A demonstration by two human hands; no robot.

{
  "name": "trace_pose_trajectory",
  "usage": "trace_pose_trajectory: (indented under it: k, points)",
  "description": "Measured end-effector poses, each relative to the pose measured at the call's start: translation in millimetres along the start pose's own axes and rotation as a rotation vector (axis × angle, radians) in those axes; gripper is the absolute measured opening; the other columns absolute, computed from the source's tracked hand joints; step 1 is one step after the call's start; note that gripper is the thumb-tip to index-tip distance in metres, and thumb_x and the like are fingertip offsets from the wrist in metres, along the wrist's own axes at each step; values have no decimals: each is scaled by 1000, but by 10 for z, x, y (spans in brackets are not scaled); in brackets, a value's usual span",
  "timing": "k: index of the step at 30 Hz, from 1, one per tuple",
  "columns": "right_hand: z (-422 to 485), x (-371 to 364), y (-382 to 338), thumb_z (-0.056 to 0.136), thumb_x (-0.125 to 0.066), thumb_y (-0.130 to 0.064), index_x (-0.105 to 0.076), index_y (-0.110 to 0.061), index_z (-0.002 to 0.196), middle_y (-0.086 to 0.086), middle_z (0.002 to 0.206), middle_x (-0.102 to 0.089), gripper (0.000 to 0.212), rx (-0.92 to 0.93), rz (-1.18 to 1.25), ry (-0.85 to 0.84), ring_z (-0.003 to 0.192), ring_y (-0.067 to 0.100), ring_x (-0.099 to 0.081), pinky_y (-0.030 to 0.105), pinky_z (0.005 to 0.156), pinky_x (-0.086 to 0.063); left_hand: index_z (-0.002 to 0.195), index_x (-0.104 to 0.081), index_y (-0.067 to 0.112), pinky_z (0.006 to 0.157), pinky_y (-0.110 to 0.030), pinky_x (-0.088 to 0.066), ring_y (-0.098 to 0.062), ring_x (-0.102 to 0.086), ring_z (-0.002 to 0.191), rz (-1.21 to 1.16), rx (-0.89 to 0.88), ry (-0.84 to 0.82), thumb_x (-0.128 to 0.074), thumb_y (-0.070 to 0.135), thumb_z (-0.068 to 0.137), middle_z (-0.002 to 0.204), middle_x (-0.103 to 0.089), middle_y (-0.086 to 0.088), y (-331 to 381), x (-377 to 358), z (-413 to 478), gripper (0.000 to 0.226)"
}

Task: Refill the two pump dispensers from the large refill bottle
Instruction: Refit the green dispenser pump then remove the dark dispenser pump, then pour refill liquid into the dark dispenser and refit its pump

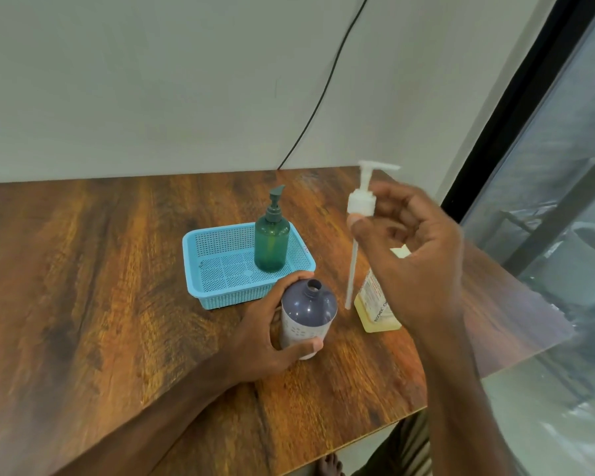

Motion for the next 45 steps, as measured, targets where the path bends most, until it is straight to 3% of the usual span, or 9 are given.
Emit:
trace_pose_trajectory:
  k: [3, 8, 13, 21, 27, 32, 35, 38, 45]
  points:
    - [-79, -37, 257, 88, -79, -27, -72, -29, 120, -16, 102, -75, 33, -160, -249, -98, 91, -1, -70, 16, 78, -56, 154, -39, 23, 108, -23, -51, -7, -55, 140, 6, -9, 2, -91, 33, 79, 150, -55, 19, 0, 1, 1, 92]
    - [-375, -196, 540, 92, -75, -26, -69, -28, 126, -11, 110, -74, 35, -338, -540, -199, 85, 4, -66, 23, 75, -58, 156, -39, 17, 108, -23, -51, -9, -57, 138, 47, -39, 28, -92, 29, 79, 150, -56, 10, -9, 0, -4, 94]
    - [-617, -307, 701, 94, -70, -29, -70, -24, 122, -7, 108, -74, 29, -415, -601, -273, 88, 13, -70, 45, 83, -64, 155, -40, 12, 106, -25, -53, -11, -61, 133, 87, -69, 79, -93, 23, 78, 147, -59, 5, -21, 73, 5, 94]
    - [-765, -476, 892, 96, -59, -27, -63, -19, 98, 1, 98, -67, 9, -469, -680, -358, 88, 20, -65, 47, 77, -60, 153, -41, 9, 107, -25, -52, -13, -62, 132, 103, -83, 68, -94, 14, 76, 145, -61, 3, -31, 91, 20, 93]
    - [-828, -397, 923, 96, -63, -28, -62, -25, 118, -3, 110, -68, 22, -469, -598, -364, 96, 14, -65, 41, 80, -62, 152, -41, 8, 107, -22, -50, -11, -60, 135, 111, -95, 65, -92, 16, 77, 147, -59, 5, -33, 88, 21, 92]
    - [-925, -132, 789, 91, -76, -17, -70, -28, 120, -18, 116, -68, 32, -410, -469, -148, 101, 1, -63, 26, 85, -57, 153, -39, 10, 105, -25, -54, -11, -62, 132, 109, -86, 46, -90, 25, 78, 146, -59, 8, -14, 69, 8, 91]
    - [-969, 78, 692, 87, -80, -16, -73, -28, 102, -19, 103, -68, 20, -274, -397, 84, 96, 2, -66, 20, 72, -58, 154, -38, 13, 107, -28, -53, -12, -62, 133, 123, -75, 24, -91, 29, 79, 145, -60, 8, -9, 23, 1, 93]
    - [-951, 268, 742, 85, -83, -20, -70, -22, 103, -10, 106, -70, 22, -213, -365, 276, 97, 9, -67, 26, 66, -59, 156, -36, 17, 112, -28, -49, -9, -57, 137, 142, -61, 9, -91, 40, 78, 149, -55, 12, -13, -23, -5, 98]
    - [-824, 293, 1074, 65, -92, -53, -51, -25, 130, -8, 129, -59, 82, -389, -313, 293, 113, 11, -60, 31, 78, -61, 155, -35, 19, 115, -34, -46, -19, -53, 142, 163, -87, 68, -94, 36, 75, 154, -50, 5, 64, -36, 7, 100]
Point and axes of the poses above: each hand's wrist, its own z-axis towards the middle knuckle, its own x-axis out of the back of the hand, y = z × x, the point moved 1 cm from there along z, towards the middle knuckle
